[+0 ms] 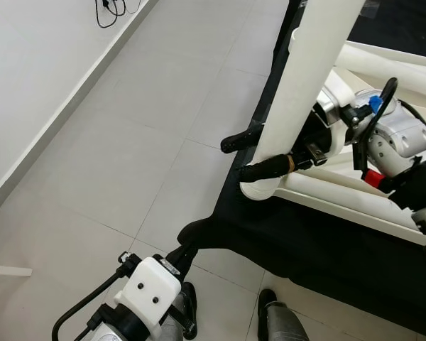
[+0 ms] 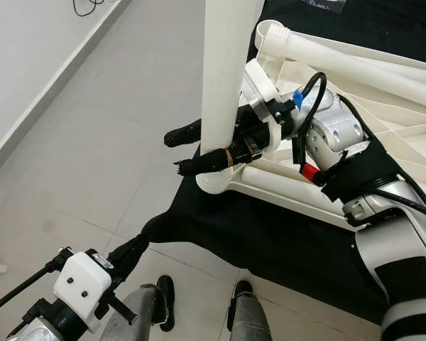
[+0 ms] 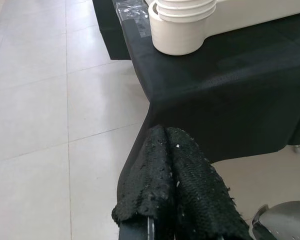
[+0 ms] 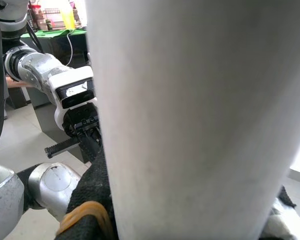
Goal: Building children table
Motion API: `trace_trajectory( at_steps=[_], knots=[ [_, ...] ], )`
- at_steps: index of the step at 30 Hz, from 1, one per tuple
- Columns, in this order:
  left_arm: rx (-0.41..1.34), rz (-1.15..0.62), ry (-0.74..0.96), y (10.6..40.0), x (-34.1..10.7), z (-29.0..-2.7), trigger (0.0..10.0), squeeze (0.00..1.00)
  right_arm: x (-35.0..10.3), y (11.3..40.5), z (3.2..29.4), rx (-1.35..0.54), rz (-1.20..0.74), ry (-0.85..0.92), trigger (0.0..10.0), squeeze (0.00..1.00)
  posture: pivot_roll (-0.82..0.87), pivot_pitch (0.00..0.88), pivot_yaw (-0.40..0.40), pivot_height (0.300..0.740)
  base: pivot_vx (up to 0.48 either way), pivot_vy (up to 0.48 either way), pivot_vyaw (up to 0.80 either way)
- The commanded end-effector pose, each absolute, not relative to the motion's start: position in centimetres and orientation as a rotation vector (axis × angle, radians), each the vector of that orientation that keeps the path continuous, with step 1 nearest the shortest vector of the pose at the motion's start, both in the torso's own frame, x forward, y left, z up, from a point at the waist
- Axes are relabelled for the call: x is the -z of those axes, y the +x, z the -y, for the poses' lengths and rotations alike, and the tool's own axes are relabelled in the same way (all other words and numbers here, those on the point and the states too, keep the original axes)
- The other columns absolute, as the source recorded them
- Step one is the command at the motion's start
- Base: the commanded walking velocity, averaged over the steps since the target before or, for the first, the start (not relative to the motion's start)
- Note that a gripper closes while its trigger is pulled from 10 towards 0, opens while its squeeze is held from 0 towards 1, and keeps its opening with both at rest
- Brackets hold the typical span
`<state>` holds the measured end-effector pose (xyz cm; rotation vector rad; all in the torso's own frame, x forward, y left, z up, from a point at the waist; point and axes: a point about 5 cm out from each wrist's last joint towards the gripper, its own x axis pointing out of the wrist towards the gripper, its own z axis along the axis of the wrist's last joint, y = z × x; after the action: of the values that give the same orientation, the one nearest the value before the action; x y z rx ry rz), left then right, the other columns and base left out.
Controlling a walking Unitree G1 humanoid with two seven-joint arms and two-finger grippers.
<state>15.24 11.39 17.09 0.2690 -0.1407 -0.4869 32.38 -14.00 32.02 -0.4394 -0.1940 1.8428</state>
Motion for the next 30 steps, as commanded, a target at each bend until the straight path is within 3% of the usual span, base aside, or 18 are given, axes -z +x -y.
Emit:
trace_trajectory(
  at_steps=[1, 30],
  knots=[
    [0.492, 0.11, 0.254, 15.03, -16.5, -11.3, 10.0, 0.0, -31.16, 32.48, 13.96, -1.855, 0.151, -0.466, 10.0, 0.0, 0.18, 0.407, 0.044, 0.74, 0.0, 0.0, 0.0],
    [0.497, 0.111, 0.254, 15.07, -16.45, -11.13, 10.0, 0.0, -31.41, 32.73, 14.18, -1.828, 0.172, -0.485, 10.0, 0.0, 0.18, 0.395, 0.045, 0.74, 0.0, 0.0, 0.0]
  ],
)
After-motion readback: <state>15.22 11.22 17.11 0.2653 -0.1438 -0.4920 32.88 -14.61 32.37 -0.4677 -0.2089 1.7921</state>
